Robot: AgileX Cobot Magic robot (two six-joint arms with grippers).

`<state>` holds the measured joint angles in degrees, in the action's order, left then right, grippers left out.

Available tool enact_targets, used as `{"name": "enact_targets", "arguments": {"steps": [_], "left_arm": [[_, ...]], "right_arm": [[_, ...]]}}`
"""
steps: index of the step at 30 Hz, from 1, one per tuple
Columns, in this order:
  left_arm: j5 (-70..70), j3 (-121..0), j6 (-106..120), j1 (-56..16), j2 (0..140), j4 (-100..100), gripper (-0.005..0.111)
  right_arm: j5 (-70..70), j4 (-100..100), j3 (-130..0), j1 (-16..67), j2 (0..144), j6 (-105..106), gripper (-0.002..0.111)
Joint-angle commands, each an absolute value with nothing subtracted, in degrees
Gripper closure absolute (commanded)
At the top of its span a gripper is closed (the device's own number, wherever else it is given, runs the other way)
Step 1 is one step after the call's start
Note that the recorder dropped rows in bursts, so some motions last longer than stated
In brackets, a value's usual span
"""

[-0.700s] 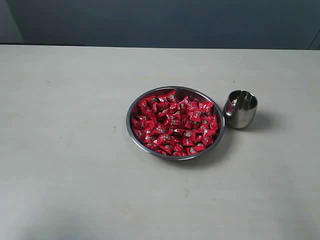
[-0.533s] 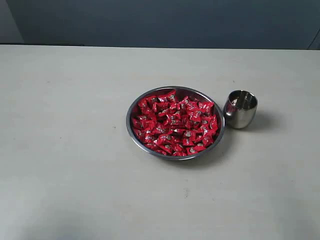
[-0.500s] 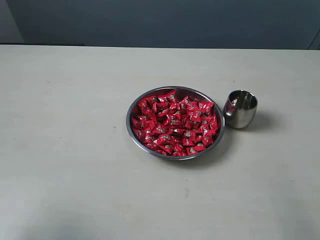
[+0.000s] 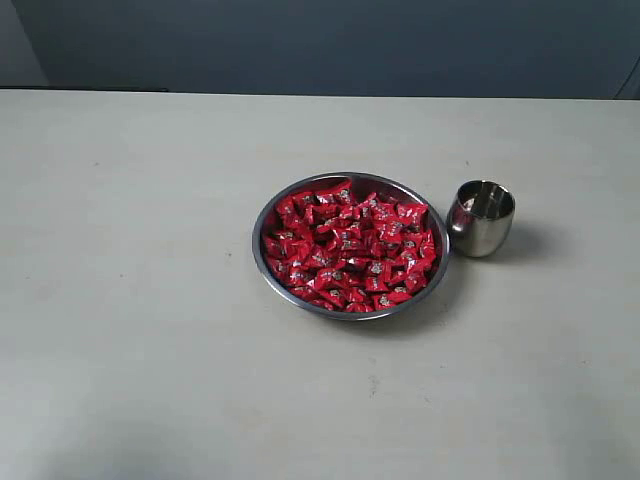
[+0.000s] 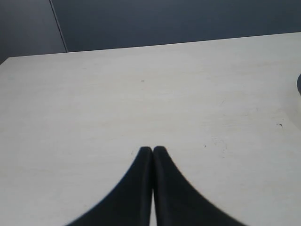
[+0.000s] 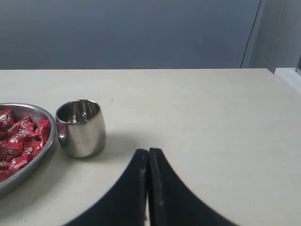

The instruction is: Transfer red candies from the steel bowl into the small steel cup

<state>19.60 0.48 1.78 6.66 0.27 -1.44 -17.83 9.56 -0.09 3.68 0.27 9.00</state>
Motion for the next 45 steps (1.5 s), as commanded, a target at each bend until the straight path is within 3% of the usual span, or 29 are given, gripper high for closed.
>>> {"name": "enact_targets", "arguments": {"steps": [1,35,45], "left_arm": [[19.30,0.00,1.68,6.20,0.00,-1.55,0.106],[19.30,0.00,1.68,6.20,0.00,-1.55,0.106],[19.30,0.00,1.68,6.20,0.00,-1.55,0.106]], "right_arm": [[-17.45,9.75,0.00,3.34,0.00,9.02,0.108],[-17.82,9.76,0.00,3.45,0.00,9.02,0.108],[-18.89,9.76,-10.30,3.45,3.16,9.02,0.108]]}}
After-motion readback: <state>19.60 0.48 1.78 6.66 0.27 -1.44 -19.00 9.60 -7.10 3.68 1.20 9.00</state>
